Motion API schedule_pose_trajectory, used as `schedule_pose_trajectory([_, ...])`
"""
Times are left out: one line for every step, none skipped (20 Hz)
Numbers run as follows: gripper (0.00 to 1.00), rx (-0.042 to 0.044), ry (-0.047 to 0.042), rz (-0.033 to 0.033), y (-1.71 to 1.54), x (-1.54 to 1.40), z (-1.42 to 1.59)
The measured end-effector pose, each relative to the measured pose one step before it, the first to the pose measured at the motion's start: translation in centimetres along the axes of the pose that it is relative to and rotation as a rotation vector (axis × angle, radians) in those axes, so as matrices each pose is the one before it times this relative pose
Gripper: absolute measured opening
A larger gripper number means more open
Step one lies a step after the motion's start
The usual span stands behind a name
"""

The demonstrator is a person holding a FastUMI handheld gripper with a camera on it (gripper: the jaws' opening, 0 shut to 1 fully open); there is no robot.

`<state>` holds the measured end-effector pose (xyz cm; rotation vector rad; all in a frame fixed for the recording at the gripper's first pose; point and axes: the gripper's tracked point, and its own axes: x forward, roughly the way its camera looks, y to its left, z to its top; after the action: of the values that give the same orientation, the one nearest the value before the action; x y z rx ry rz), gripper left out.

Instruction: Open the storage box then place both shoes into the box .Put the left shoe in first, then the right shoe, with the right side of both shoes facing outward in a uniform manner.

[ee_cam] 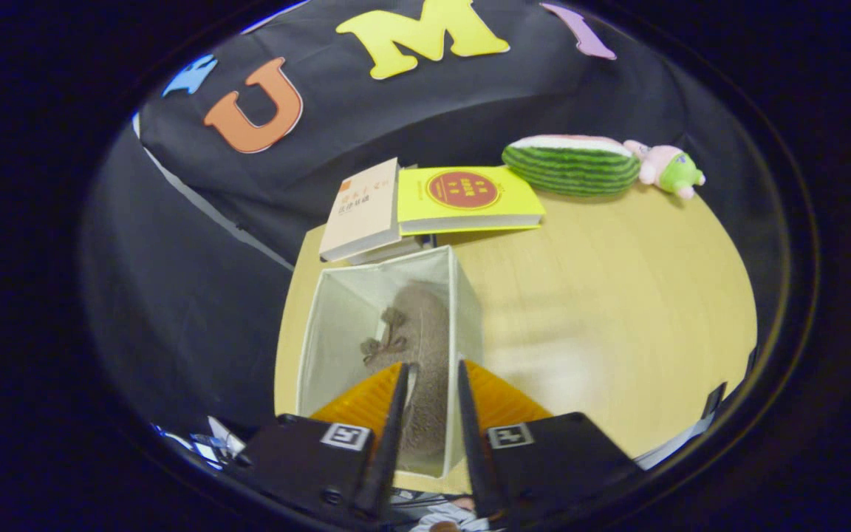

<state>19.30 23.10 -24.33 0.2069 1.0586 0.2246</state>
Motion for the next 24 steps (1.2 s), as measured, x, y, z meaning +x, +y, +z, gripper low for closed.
schedule_pose_trajectory([0.60,-0.02509,-0.03324,0.00010,0.065,-0.530,0.558])
schedule_pose_trajectory([0.74,-0.01408,-0.03644,-0.00864,-0.351,-0.105,0.410])
schedule_pose_trajectory([0.88,-0.01501,-0.03023,-0.01047,-0.638,-0.930,0.596])
schedule_pose_trajectory([1.00,-0.01459,-0.03243,-0.00968,-0.435,-0.246,0.574])
schedule_pose_trajectory([1.00,-0.01745,-0.03838,-0.00811,-0.309,-0.886,0.736])
schedule_pose_trajectory([1.00,-0.01428,-0.04580,-0.01160,-0.457,-0.685,0.799])
schedule_pose_trajectory([1.00,-0.01048,-0.04834,-0.01032,-0.398,-0.772,0.962])
schedule_pose_trajectory([1.00,-0.00519,-0.05061,-0.00583,-0.283,-0.849,0.883])
schedule_pose_trajectory([1.00,-0.00143,-0.04752,0.00535,-0.075,-0.936,0.843])
schedule_pose_trajectory([1.00,0.00056,-0.04371,0.01294,0.107,-0.900,0.794])
schedule_pose_trajectory([1.00,0.00271,-0.04659,0.00771,-0.132,-0.981,0.903])
schedule_pose_trajectory([1.00,-0.00563,-0.04299,0.00175,-0.339,-0.836,0.916])
schedule_pose_trajectory([1.00,-0.00459,-0.04751,-0.00168,-0.466,-1.319,1.045])
schedule_pose_trajectory([1.00,-0.01015,-0.04793,0.00100,-0.332,-1.086,1.164])
schedule_pose_trajectory([1.00,-0.01284,-0.04836,-0.00305,-0.314,-1.044,1.292])
schedule_pose_trajectory([1.00,-0.00697,-0.04934,-0.00872,-0.559,-1.238,1.220])
schedule_pose_trajectory([1.00,-0.00722,-0.04822,-0.00291,-0.280,-1.064,1.378])
schedule_pose_trajectory([1.00,-0.00979,-0.03087,-0.00510,-0.408,-0.990,0.955])
schedule_pose_trajectory([1.00,-0.00737,-0.02824,-0.00982,-0.596,-1.215,0.926])
schedule_pose_trajectory([1.00,-0.00684,-0.02404,-0.00374,-0.491,-1.154,0.780])
schedule_pose_trajectory([1.00,-0.00722,-0.04129,-0.00196,-0.060,-0.898,1.138])
schedule_pose_trajectory([1.00,-0.01043,-0.03064,-0.00914,-0.300,-0.842,0.899])
schedule_pose_trajectory([1.00,-0.01088,-0.03628,-0.00542,-0.297,-0.974,0.684])
schedule_pose_trajectory([1.00,-0.01174,-0.02221,-0.00208,-0.146,-0.947,0.470])
